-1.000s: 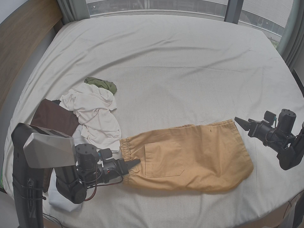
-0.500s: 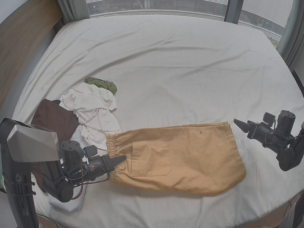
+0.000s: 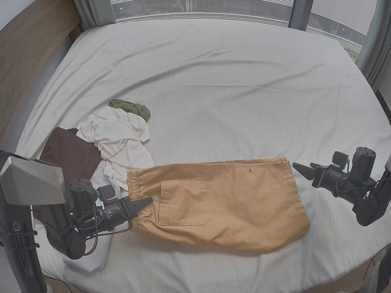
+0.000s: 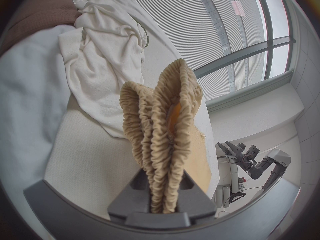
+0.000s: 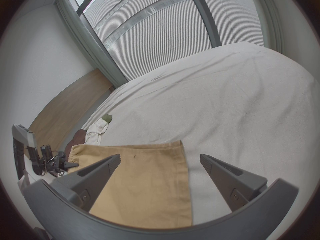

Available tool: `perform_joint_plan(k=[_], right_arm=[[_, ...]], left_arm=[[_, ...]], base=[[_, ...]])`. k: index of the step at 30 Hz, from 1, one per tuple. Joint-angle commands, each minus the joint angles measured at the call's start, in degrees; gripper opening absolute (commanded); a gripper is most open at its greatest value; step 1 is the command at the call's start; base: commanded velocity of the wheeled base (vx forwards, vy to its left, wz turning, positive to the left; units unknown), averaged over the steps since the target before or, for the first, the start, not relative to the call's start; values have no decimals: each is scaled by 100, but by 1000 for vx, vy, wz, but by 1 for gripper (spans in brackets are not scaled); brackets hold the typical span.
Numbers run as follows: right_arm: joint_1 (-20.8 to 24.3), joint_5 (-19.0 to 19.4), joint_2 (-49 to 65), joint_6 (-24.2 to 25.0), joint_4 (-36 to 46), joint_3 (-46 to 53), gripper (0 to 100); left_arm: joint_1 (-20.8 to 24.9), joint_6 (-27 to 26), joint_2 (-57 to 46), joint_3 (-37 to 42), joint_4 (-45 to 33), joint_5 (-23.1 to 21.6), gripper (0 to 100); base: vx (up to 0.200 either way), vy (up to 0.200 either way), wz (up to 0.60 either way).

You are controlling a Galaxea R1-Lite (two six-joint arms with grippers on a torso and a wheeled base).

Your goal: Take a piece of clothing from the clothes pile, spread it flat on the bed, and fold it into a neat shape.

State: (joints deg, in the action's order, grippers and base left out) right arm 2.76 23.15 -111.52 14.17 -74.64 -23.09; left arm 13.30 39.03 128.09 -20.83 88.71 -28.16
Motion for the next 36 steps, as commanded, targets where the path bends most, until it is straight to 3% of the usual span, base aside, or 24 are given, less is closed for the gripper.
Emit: perform_joint_plan(k=[1,15,36], right_arm=[[190,76,-10,-19,-50,182,100],[524,58,-406,-37,-938,454,100],[559,67,-406,16,-1281,428,100]], left_arm=[[-82,8,-135,44,6,12,0],[-3,52,-618,273,-3,-67,0],[1219,78,-689,-492,-3,21,0]], base=[[0,0,0],[0,0,0],[0,0,0]])
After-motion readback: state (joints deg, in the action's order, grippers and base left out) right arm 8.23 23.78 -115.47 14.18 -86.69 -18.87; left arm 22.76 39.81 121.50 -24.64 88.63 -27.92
